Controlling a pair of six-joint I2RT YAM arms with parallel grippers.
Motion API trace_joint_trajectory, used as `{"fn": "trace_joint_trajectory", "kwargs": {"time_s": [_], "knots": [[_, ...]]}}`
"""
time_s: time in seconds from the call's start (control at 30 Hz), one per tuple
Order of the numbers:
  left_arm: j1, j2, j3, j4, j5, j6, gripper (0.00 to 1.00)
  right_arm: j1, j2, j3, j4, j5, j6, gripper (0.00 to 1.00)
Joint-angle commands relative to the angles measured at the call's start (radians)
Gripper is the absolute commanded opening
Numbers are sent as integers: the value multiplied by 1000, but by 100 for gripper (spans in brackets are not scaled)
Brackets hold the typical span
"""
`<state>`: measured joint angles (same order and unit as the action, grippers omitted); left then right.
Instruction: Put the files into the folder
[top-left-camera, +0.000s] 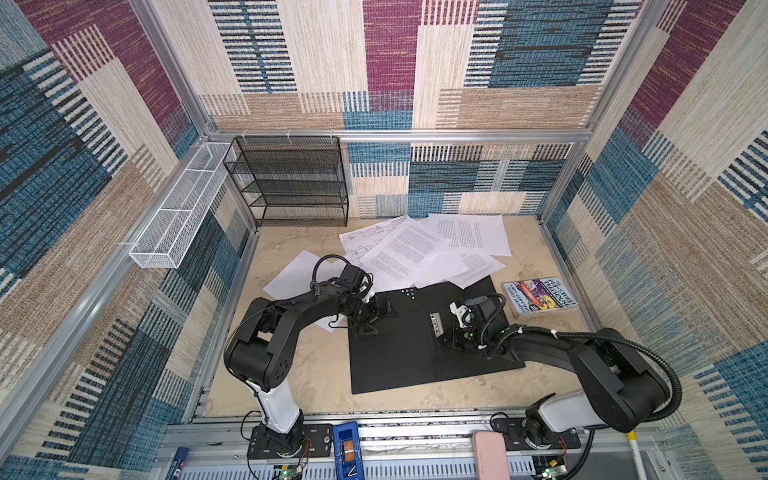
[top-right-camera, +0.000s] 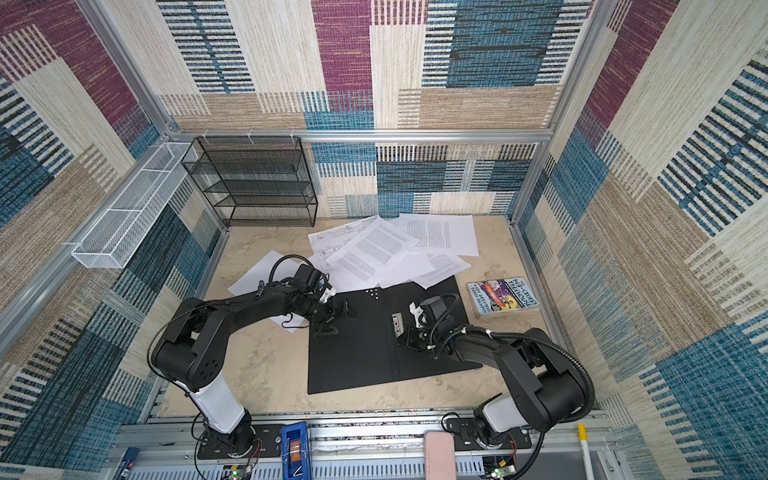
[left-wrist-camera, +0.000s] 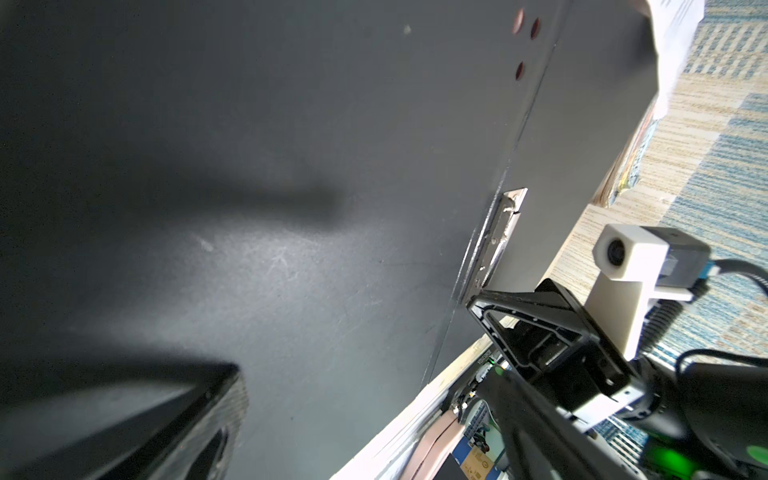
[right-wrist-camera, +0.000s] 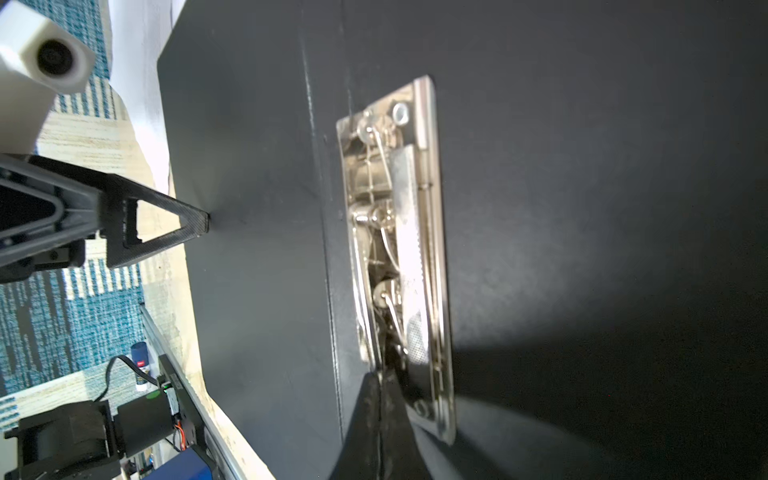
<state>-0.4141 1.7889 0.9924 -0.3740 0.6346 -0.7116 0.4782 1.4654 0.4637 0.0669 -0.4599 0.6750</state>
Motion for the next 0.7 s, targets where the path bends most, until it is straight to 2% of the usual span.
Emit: {"fn": "trace_joint_trajectory", "kwargs": {"time_s": [0.0, 0.17, 0.27, 0.47, 0.5, 0.6, 0.67], "knots": [[8, 48, -23, -145, -242, 34, 98, 1, 23, -39, -59, 114, 75, 0], [13, 56, -33, -140, -239, 35, 98, 1, -2, -95, -18, 145, 138, 0], [13, 55, -34, -143, -241, 39, 98, 0, -83, -107, 20, 108, 152, 0], [13, 70, -28, -139, -233, 41, 98, 3, -178, -23, -36, 46, 102, 0], [12, 72, -26, -136, -230, 40, 98, 2, -174, -14, -29, 21, 98, 4], [13, 70, -26, -135, -224, 42, 98, 3, -166, -3, 10, -43, 90, 40], [13, 69, -27, -134, -219, 43, 98, 3, -168, 4, 14, -48, 87, 53]]}}
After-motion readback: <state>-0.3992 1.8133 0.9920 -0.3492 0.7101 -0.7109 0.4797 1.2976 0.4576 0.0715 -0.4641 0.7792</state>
